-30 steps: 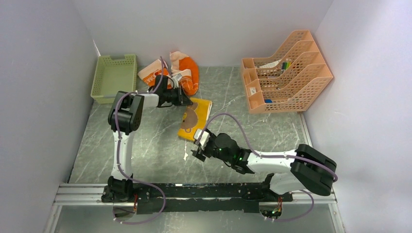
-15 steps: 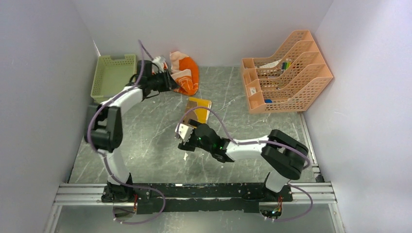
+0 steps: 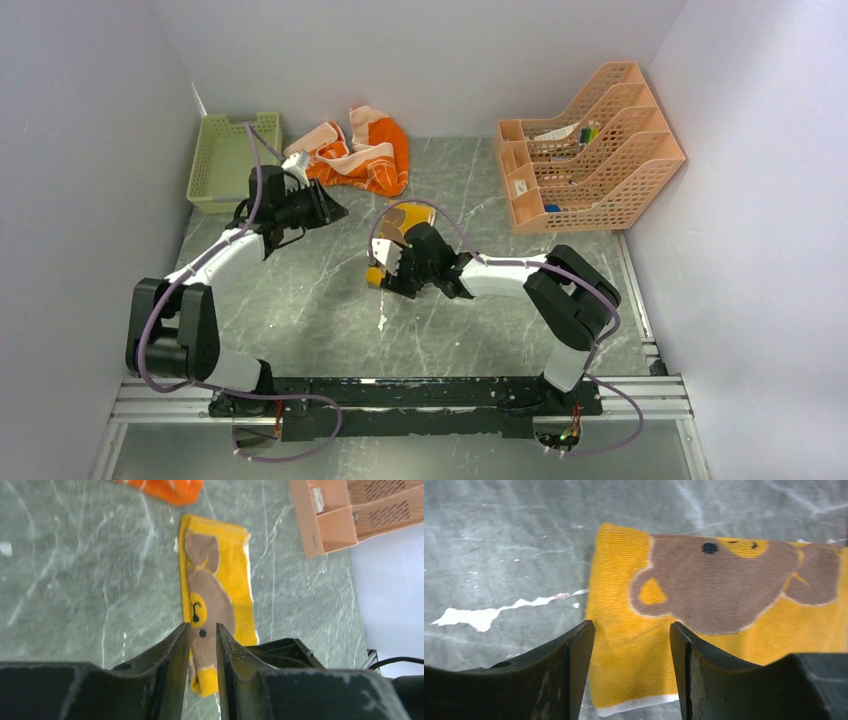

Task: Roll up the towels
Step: Roll the towel at the center of the board.

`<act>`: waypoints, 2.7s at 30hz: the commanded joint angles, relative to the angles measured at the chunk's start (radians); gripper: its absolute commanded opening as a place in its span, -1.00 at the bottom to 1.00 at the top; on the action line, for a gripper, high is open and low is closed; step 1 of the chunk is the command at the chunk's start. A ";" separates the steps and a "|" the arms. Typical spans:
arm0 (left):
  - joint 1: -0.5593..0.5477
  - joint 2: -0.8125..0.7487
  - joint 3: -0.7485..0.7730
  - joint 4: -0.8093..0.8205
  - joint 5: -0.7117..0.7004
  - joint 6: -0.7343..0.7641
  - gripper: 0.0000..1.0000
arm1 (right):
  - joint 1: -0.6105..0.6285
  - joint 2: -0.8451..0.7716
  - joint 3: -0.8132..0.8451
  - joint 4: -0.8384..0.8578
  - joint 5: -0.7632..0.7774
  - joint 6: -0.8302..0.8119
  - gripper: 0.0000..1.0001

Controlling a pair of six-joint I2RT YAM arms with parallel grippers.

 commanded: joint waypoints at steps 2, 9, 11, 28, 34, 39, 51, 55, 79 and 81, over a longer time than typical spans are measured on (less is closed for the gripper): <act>0.007 -0.060 -0.085 0.027 0.032 -0.024 -0.31 | 0.022 -0.007 -0.031 0.001 -0.070 0.018 0.23; 0.007 -0.068 -0.229 0.140 0.078 -0.071 -0.39 | 0.060 -0.008 -0.059 0.058 -0.064 0.026 0.30; 0.007 -0.053 -0.256 0.160 0.091 -0.077 -0.43 | 0.062 0.016 -0.048 0.052 -0.057 0.019 0.28; 0.005 -0.234 -0.448 0.170 0.149 -0.156 -0.54 | 0.065 0.047 -0.073 -0.034 -0.021 0.122 -1.00; -0.040 -0.443 -0.550 0.089 0.189 -0.195 -0.53 | 0.096 -0.047 -0.121 -0.073 -0.210 0.337 -1.00; -0.148 -0.595 -0.596 -0.028 0.129 -0.215 -0.53 | 0.099 -0.089 -0.166 -0.015 -0.396 0.475 -1.00; -0.343 -0.618 -0.695 0.103 0.039 -0.334 -0.78 | -0.050 0.017 -0.038 -0.070 -0.678 0.724 -1.00; -0.357 -0.576 -0.694 0.161 0.046 -0.343 -0.83 | -0.059 0.111 0.023 -0.145 -0.693 0.691 -1.00; -0.383 -0.174 -0.657 0.296 -0.116 -0.236 -0.86 | -0.076 -0.084 -0.026 -0.109 -0.403 0.633 -0.16; -0.383 -0.158 -0.635 0.273 -0.128 -0.220 -0.87 | -0.048 -0.221 -0.099 -0.032 -0.264 0.622 0.83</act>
